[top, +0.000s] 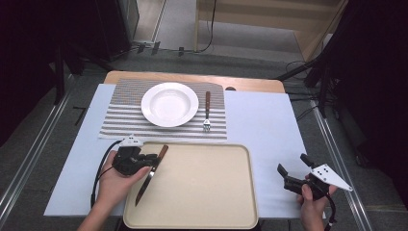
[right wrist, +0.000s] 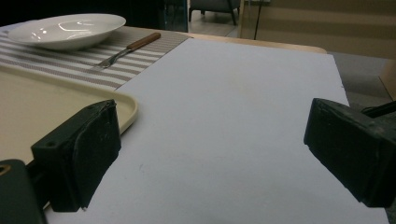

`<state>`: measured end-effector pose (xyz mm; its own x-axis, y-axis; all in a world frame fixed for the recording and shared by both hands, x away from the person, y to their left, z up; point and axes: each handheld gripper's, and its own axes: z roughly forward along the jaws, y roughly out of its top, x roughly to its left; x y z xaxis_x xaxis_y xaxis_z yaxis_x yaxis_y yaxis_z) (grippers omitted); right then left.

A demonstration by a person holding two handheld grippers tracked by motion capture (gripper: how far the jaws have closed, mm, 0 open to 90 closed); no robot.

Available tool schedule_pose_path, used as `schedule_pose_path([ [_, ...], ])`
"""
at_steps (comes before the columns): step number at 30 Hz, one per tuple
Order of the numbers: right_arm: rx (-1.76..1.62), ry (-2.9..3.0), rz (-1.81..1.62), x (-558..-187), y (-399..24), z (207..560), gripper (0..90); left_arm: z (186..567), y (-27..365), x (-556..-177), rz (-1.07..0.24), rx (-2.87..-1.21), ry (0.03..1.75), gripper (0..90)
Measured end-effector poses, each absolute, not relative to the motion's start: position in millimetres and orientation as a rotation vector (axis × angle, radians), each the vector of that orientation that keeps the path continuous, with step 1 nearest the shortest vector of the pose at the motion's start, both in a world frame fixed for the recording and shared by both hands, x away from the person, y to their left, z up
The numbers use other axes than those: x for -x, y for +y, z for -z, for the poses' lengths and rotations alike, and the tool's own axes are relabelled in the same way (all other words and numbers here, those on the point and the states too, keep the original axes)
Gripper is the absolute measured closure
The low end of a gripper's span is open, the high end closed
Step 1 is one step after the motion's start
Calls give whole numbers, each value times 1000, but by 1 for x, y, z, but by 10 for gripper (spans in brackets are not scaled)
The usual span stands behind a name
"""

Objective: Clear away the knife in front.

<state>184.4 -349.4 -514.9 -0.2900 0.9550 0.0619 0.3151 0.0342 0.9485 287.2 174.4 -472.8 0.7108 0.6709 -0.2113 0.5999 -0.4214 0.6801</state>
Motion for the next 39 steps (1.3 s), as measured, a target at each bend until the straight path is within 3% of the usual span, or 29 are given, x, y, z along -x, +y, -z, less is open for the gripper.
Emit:
schedule_pose_path([
  [2, -1301, 1673, -1271, -184, -349, 515, 31, 476, 169, -285, -160, -2172, 933, 887],
  [12, -1300, 1679, -1265, -184, -348, 515, 31, 494, 161, -287, -200, -2263, 940, 892],
  [39, -1299, 1682, -1260, -185, -348, 515, 31, 496, 203, -283, -146, -2215, 957, 893],
])
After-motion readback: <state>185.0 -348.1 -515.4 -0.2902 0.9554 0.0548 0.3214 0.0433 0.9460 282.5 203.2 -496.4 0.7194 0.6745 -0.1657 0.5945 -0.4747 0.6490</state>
